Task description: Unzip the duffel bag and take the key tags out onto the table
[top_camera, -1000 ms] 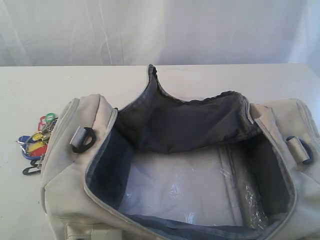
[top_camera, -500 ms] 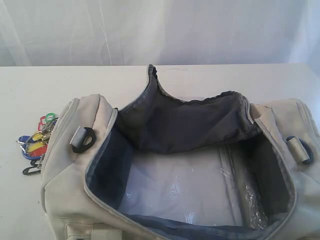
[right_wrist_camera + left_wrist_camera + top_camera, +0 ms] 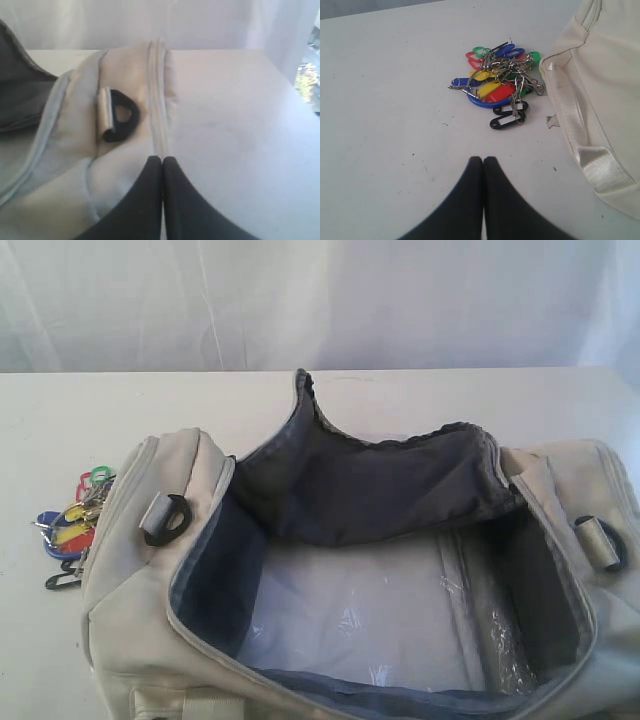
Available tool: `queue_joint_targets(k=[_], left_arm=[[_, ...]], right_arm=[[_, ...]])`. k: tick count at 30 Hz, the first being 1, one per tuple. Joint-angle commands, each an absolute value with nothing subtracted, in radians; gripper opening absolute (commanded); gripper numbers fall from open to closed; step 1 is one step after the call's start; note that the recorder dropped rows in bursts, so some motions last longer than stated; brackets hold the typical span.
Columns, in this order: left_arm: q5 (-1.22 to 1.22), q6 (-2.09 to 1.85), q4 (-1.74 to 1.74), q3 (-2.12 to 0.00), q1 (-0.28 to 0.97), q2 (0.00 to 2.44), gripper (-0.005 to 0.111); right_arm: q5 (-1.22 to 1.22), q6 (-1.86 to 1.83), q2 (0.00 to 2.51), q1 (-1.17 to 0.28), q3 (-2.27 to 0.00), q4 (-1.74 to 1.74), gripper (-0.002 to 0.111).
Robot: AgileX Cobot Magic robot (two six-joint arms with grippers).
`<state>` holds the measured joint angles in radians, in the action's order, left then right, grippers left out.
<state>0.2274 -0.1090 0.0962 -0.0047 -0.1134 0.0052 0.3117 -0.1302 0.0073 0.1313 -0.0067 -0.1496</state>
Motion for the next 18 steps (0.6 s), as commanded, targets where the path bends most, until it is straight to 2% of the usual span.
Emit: queue_joint_targets(k=[1,18], left_arm=[[0.230,-0.109,0.100,0.000,-0.118,0.000,0.000],[0.230,-0.109,0.100,0.000,-0.118,0.000,0.000]], right_arm=[[0.294,-0.123,0.000,0.183,0.000,0.027,0.000],[0.296,-0.123,0.000,0.166,0.000,-0.060,0.000]])
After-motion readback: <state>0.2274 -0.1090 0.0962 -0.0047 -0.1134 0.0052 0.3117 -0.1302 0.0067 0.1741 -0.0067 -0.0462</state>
